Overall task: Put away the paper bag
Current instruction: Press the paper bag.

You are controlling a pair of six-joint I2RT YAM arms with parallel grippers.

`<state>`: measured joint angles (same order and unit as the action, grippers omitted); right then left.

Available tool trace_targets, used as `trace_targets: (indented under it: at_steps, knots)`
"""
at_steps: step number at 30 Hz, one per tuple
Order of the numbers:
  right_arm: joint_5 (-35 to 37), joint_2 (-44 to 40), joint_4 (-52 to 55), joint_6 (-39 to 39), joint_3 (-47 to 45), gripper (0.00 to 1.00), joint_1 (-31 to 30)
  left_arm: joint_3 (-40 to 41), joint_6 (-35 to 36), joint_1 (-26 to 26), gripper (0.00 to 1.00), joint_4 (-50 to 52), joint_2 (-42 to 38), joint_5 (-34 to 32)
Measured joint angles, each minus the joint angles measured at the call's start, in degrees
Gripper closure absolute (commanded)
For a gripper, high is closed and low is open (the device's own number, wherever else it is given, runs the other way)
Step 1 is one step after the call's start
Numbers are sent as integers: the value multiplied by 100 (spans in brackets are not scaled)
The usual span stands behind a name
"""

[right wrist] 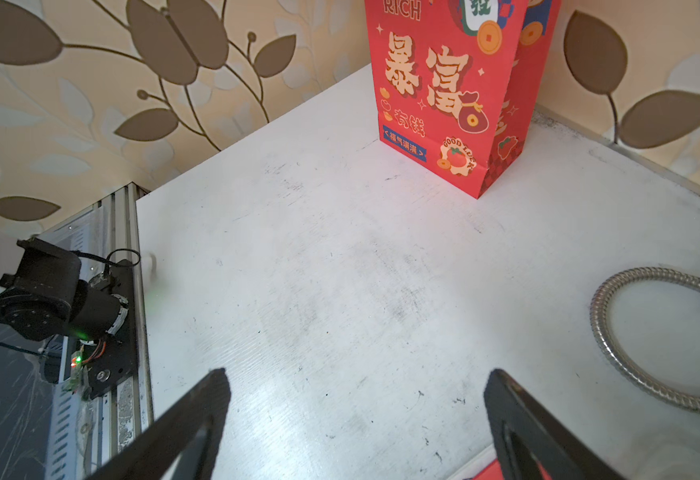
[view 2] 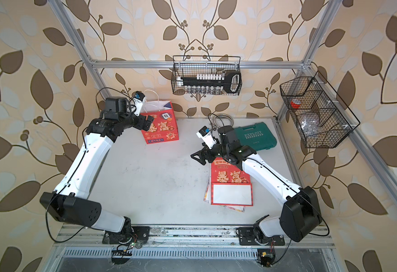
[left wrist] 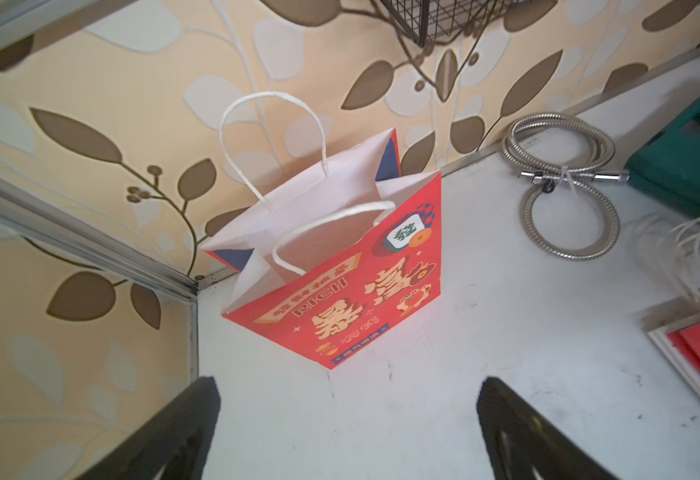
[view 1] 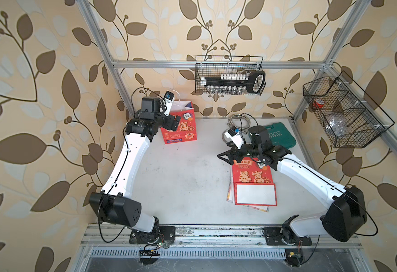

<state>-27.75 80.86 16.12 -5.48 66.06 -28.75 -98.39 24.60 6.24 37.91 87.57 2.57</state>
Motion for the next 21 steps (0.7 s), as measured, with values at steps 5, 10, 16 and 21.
trace_targets:
  at_steps: [5,10,16,21]
  knots:
    - [-83,0,42,-146,0,6,31,-804,968,-157,4,278,833,7]
    - [-127,-4,83,-264,-13,6,81,-1360,1626,-293,15,369,1366,155]
    - [-188,-50,129,-358,-98,6,188,-1869,2135,-332,47,376,1886,295]
    - [-243,-52,131,-404,-98,7,321,-2096,2400,-332,72,393,2159,595]
